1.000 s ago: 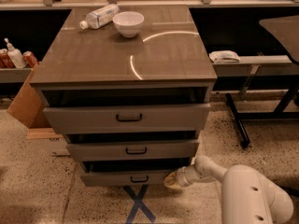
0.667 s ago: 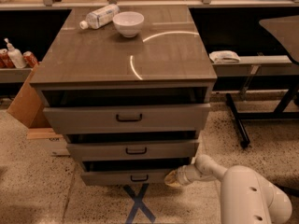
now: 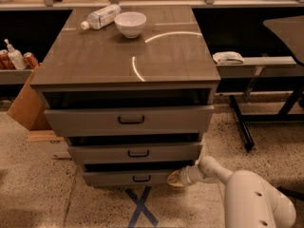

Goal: Close bottom drawer

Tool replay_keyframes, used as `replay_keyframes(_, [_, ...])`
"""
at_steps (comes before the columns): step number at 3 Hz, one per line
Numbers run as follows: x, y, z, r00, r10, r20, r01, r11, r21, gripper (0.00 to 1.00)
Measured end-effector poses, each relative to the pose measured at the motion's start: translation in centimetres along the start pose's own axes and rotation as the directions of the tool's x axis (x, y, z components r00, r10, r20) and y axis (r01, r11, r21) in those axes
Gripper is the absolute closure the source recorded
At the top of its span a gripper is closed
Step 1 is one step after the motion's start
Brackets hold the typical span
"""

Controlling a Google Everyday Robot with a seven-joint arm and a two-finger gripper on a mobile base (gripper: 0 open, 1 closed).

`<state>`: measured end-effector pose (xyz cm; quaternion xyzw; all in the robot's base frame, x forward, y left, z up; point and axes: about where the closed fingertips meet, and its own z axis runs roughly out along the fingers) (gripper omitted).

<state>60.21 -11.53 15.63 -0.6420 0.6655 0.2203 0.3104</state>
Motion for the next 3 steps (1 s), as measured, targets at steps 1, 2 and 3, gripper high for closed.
replay_keyframes(1, [-0.3,-0.1,-0.3,1.000,-0.003,0.005,0.003,0.9999,0.013,1.00])
replay_keyframes(2, [-0.6,1.3,-1.8,0.999,-0.014,0.034,0.014,0.9999,0.004,1.00])
replay_keyframes(3, [-1.1,3.5,-3.9,0.997,-0.022,0.070,0.022,0.9997,-0.004,1.00])
